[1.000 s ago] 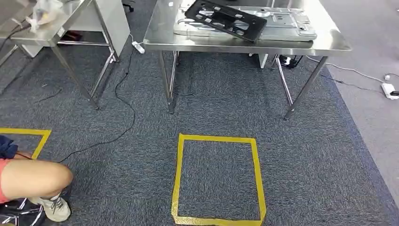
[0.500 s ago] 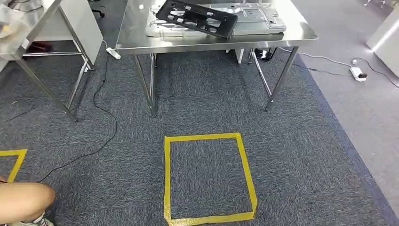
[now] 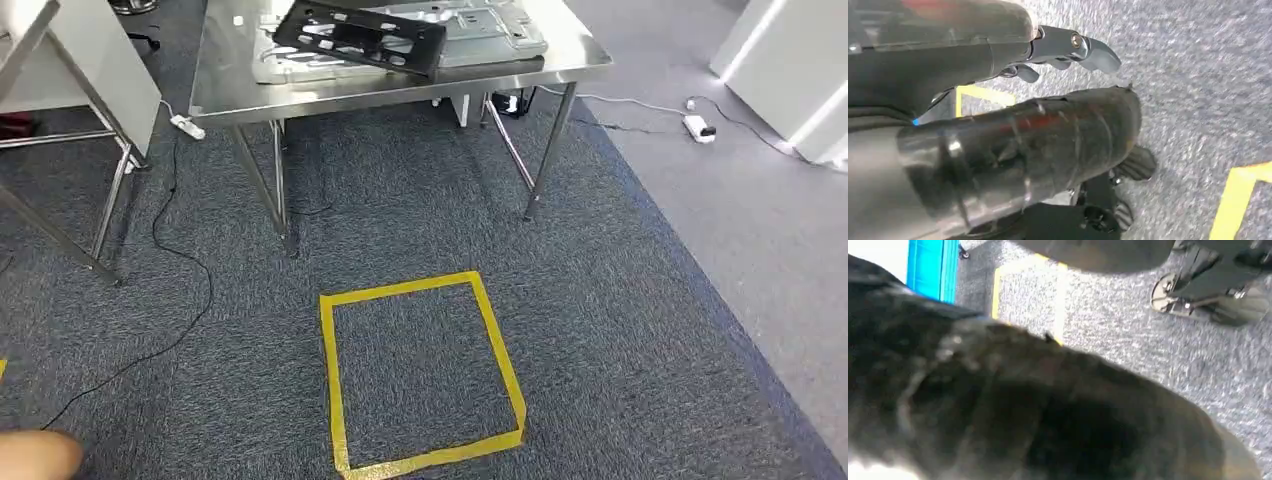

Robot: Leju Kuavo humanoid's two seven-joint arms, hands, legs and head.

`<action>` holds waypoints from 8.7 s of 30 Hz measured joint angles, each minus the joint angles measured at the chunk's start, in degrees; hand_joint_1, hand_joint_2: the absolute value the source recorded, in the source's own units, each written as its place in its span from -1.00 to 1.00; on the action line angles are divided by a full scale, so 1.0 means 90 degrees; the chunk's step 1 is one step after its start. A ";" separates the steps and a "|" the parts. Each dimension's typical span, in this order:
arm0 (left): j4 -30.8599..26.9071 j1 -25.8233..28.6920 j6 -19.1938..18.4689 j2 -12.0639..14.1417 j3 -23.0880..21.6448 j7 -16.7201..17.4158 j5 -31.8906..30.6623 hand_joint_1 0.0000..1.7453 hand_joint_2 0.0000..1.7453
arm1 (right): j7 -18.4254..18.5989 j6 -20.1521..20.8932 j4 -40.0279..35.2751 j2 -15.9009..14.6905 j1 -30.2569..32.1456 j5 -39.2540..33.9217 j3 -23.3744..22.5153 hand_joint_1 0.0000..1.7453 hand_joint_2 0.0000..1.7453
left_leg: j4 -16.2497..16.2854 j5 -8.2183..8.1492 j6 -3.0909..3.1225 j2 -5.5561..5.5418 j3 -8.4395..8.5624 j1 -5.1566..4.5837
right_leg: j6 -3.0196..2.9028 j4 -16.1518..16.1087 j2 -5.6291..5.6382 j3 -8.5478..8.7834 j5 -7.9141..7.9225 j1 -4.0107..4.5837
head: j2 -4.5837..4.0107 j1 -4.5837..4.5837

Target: Take the parts from the cabinet and place them on the table.

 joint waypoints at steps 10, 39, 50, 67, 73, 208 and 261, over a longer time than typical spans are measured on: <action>0.0000 0.0044 0.0167 0.0085 -0.0002 -0.0148 0.0034 -1.00 -1.00 | 0.0022 0.0046 0.0000 0.0053 -0.0004 0.0002 -0.0058 -1.00 -1.00 | 0.0798 -0.0126 -0.0090 -0.0667 -0.0392 0.0026 | -0.0141 -0.0032 0.0684 0.0025 0.0079 -0.0072 | 0.0000 -0.0010; 0.0000 0.0050 0.0078 0.0107 -0.0010 -0.0073 0.0068 -1.00 -1.00 | 0.0027 0.0056 0.0000 0.0085 -0.0010 0.0099 -0.0085 -1.00 -1.00 | 0.1756 -0.0675 -0.0112 -0.0597 -0.0840 0.0025 | -0.0165 -0.0103 0.0554 0.0033 0.0121 -0.0061 | 0.0000 0.0012; 0.0000 0.0030 0.0007 0.0107 -0.0010 -0.0073 0.0085 -1.00 -1.00 | 0.0029 0.0061 0.0000 0.0092 -0.0010 0.0097 -0.0085 -1.00 -1.00 | 0.0045 0.0064 0.0236 -0.0637 -0.0123 0.0037 | 0.0164 0.0907 0.0388 -0.0491 -0.0461 -0.0071 | 0.0000 0.0027; 0.0000 0.0023 -0.0015 0.0085 -0.0012 -0.0082 0.0087 -1.00 -1.00 | 0.0039 0.0126 0.0000 0.0097 -0.0037 0.0136 -0.0097 -1.00 -1.00 | 0.1749 -0.0981 -0.0054 -0.0588 -0.0739 0.0005 | -0.0172 -0.0149 0.0370 0.0021 0.0172 -0.0049 | 0.0000 0.0019; 0.0000 0.0064 -0.0015 0.0087 -0.0012 -0.0082 0.0090 -1.00 -1.00 | 0.0039 0.0124 0.0000 0.0102 -0.0025 0.0141 -0.0104 -1.00 -1.00 | 0.0269 -0.0037 -0.0040 -0.1120 -0.0176 0.0092 | -0.0068 0.0006 0.0875 -0.0008 0.0090 -0.0084 | 0.0000 0.0024; 0.0000 0.0065 0.0374 0.0097 -0.0010 0.0282 0.0296 -1.00 -1.00 | -0.0165 0.0153 0.0000 0.0148 -0.0030 0.0440 -0.0274 -1.00 -1.00 | 0.0166 0.0312 0.0285 -0.0580 -0.0388 0.0000 | 0.0175 0.1279 0.0264 -0.0387 -0.0491 -0.0098 | 0.0000 0.0034; 0.0000 0.0042 0.0434 0.0107 -0.0070 0.0316 0.0316 -1.00 -1.00 | -0.0170 0.0199 0.0000 0.0160 -0.0069 0.0425 -0.0430 -1.00 -1.00 | 0.0201 0.0207 0.0147 -0.0741 -0.0264 0.0068 | 0.0068 0.0122 0.0812 -0.0018 0.0044 -0.0073 | 0.0000 0.0024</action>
